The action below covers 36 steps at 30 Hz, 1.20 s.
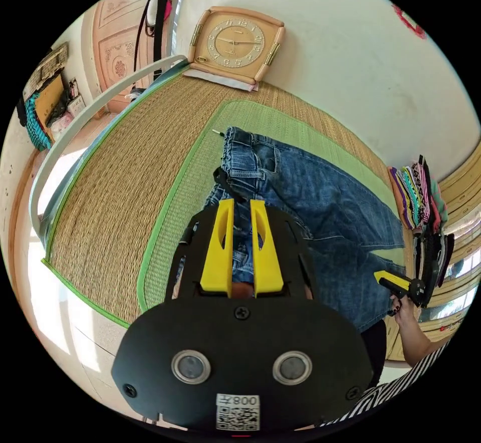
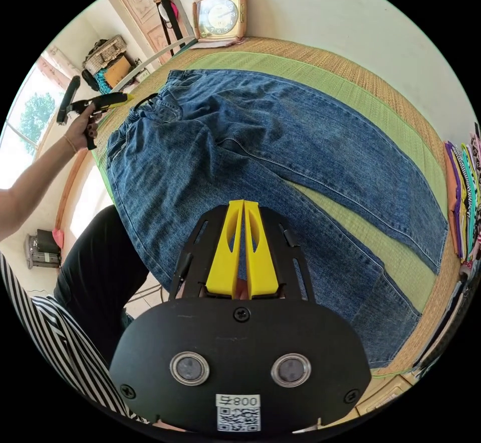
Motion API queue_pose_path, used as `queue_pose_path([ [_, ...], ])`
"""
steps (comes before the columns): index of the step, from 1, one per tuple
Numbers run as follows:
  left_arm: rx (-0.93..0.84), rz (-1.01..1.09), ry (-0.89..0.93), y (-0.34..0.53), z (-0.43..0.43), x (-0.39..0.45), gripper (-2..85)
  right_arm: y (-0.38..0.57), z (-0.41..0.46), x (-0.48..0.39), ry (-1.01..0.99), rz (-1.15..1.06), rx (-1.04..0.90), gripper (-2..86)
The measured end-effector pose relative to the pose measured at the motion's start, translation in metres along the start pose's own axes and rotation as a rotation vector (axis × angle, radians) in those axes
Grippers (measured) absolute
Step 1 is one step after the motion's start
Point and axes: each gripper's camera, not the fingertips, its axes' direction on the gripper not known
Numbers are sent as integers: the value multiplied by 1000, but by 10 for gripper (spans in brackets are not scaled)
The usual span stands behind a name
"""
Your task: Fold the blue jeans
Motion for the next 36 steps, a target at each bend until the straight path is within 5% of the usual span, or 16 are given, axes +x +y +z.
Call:
queue_pose_path([
  [5, -140, -31, -108, -33, 39, -35, 69, -34, 5, -23, -45, -48, 17, 1],
  [9, -159, -18, -5, -31, 40, -56, 44, -71, 3, -41, -96, -107, 75, 1],
  [19, 131, -17, 157, 18, -44, -85, 8, -251, 93, -116, -148, -311, -9, 0],
  [22, 205, 87, 264, 34, -70, -74, 7, -280, 117, -127, -122, -308, -73, -1],
  [25, 179, 281, 326, 57, -78, -43, 7, -291, 100, -110, -309, -223, 20, 1],
  [29, 60, 452, 169, 93, -56, -10, 9, -304, 90, -91, -602, -179, 77, 21],
  [36, 37, 499, 112, 113, -54, 0, 15, -336, 114, -132, -502, -316, -47, 90],
])
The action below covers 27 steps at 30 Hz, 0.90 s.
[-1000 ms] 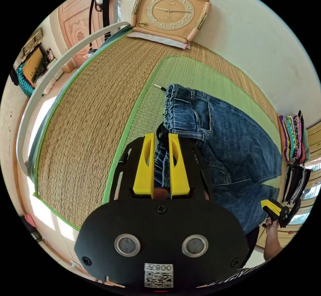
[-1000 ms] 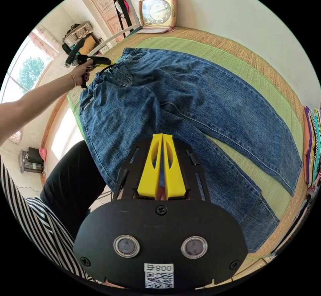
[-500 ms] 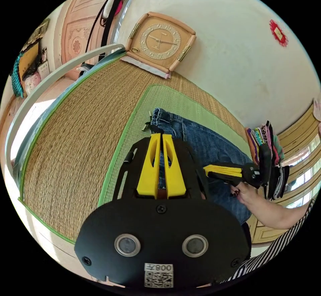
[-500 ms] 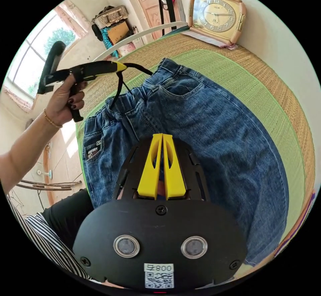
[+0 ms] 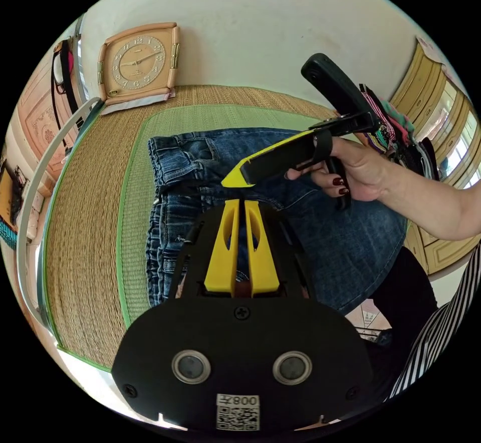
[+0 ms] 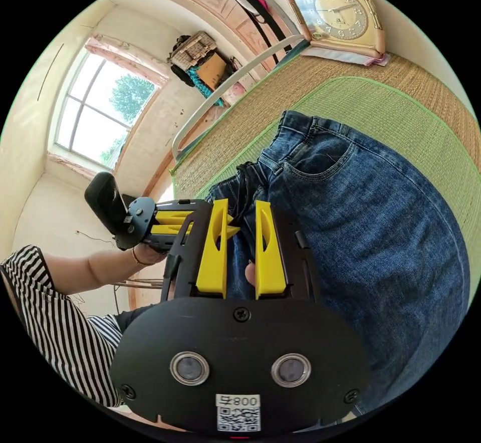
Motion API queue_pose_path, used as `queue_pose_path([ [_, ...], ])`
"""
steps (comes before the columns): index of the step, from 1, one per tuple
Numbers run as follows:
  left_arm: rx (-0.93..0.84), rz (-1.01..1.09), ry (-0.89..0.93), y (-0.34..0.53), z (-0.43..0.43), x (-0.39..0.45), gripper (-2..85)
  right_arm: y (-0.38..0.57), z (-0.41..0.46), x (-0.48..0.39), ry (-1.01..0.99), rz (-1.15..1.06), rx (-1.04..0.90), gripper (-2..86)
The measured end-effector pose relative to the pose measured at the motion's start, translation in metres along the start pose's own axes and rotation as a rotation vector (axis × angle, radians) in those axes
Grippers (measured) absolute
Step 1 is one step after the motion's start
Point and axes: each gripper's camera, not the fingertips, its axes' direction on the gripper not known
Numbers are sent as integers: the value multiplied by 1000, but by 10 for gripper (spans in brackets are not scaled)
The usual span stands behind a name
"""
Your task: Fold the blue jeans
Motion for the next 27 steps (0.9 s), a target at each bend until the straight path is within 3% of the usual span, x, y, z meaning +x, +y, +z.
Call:
queue_pose_path([
  [5, -26, 85, -65, 5, 1, 25, 16, -41, 41, -24, 260, -109, -95, 86],
  [9, -42, 90, -94, 7, 0, 30, 15, -56, 62, -28, 350, -143, -167, 65],
  [11, -48, 97, -91, 10, -1, 31, 15, -56, 46, -30, 289, -147, -109, 26],
  [19, 4, 63, -80, 14, -16, 31, 20, -2, -27, -11, 192, -61, 104, 5],
  [24, -37, 5, -61, 16, -16, 23, 25, 38, -6, 29, 201, 137, 1, 8],
  [27, -17, -36, -69, 16, -26, 18, 25, 56, -18, 34, 187, 189, 40, 11],
])
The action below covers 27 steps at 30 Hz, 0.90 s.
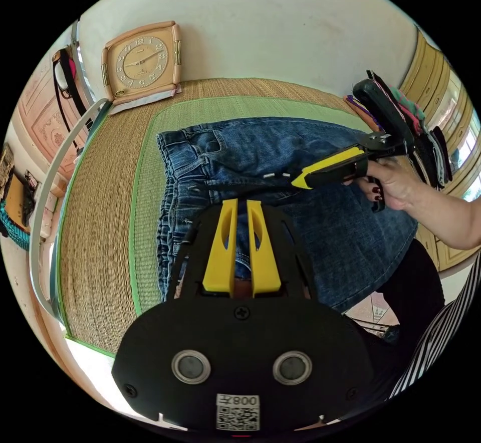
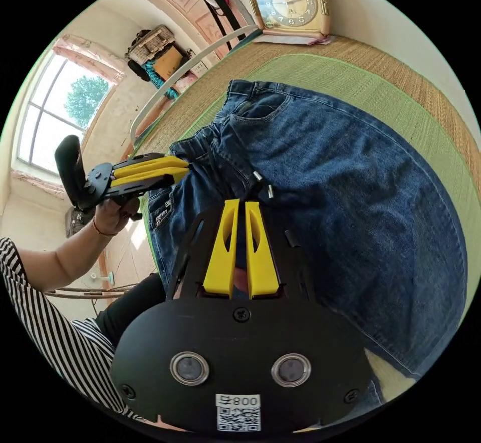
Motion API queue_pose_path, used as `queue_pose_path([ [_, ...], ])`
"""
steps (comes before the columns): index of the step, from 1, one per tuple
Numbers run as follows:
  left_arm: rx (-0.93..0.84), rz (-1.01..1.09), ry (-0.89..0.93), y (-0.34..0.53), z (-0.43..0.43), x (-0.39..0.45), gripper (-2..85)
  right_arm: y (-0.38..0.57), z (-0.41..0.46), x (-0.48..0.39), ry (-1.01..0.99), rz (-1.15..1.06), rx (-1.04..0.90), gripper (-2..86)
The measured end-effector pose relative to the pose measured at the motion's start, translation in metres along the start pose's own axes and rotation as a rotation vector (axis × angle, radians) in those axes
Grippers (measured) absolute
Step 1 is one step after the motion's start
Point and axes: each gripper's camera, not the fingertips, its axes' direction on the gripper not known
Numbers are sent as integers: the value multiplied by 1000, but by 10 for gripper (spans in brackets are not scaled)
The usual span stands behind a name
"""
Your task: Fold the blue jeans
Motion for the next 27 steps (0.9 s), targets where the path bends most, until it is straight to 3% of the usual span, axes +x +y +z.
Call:
queue_pose_path([
  [5, -94, -117, -38, 4, 12, -15, 10, -1, -19, -8, 72, -27, 81, 13],
  [10, -126, -71, 7, 16, 10, 2, 3, -31, -4, 8, 268, -33, 56, 11],
  [13, -208, -15, -54, 24, 27, 13, 1, -47, 19, 28, 247, -18, -40, 9],
  [19, -195, -35, -41, 18, 31, 12, 1, -47, 9, 39, 186, -10, -61, 6],
  [27, -107, -45, 26, 5, 20, 25, 0, 0, -54, 69, -6, 61, 50, 1],
])
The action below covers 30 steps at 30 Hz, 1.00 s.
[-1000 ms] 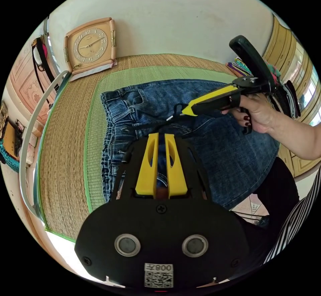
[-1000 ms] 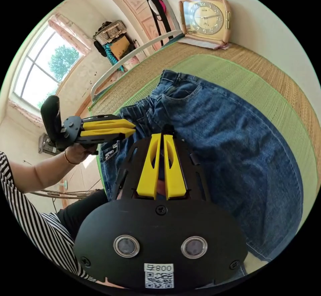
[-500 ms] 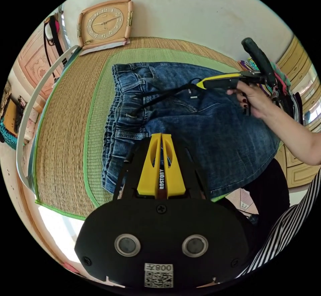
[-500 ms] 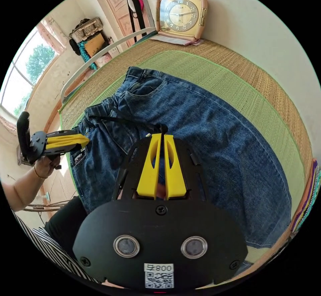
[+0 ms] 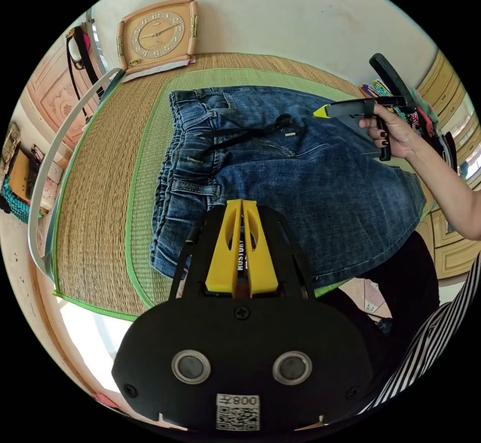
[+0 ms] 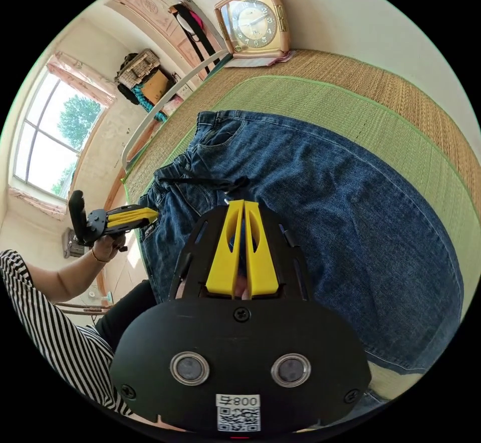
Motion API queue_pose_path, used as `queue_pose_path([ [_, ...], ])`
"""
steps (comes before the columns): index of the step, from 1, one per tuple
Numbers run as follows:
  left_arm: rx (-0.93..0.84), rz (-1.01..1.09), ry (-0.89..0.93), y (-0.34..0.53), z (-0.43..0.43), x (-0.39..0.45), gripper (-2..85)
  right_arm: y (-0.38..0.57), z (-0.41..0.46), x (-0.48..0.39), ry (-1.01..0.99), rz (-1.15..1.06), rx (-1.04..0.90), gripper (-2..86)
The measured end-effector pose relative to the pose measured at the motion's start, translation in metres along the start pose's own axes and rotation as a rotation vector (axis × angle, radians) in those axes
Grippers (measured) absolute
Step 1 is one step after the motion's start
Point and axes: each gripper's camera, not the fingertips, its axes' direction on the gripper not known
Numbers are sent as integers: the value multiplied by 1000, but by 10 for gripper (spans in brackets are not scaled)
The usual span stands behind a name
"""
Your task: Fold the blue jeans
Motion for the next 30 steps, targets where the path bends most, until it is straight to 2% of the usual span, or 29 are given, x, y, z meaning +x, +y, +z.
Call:
queue_pose_path([
  [1, -22, 8, 18, -4, 6, 5, 0, 1, 4, 7, -4, 18, -27, 1],
  [4, -124, 25, -25, -9, 32, 15, 0, 2, 30, 16, 157, 30, -135, 0],
  [12, -127, 47, -50, -23, 40, 28, 0, 5, 15, 21, 159, 31, -115, -1],
  [17, -77, 46, -14, -32, 37, 32, 0, 10, -12, -31, 126, -93, -2, 0],
  [21, -124, 52, -15, -38, 53, 40, 0, -19, 25, -64, 190, -185, -75, 0],
  [24, -126, 26, -3, -45, 61, 44, 0, -35, 70, -68, 267, -207, -209, 0],
  [25, -122, 25, -6, -48, 63, 47, 1, -37, 65, -68, 257, -194, -158, 0],
  [30, -115, 41, -18, -62, 73, 61, 1, -16, 48, -60, 241, -182, -146, 0],
])
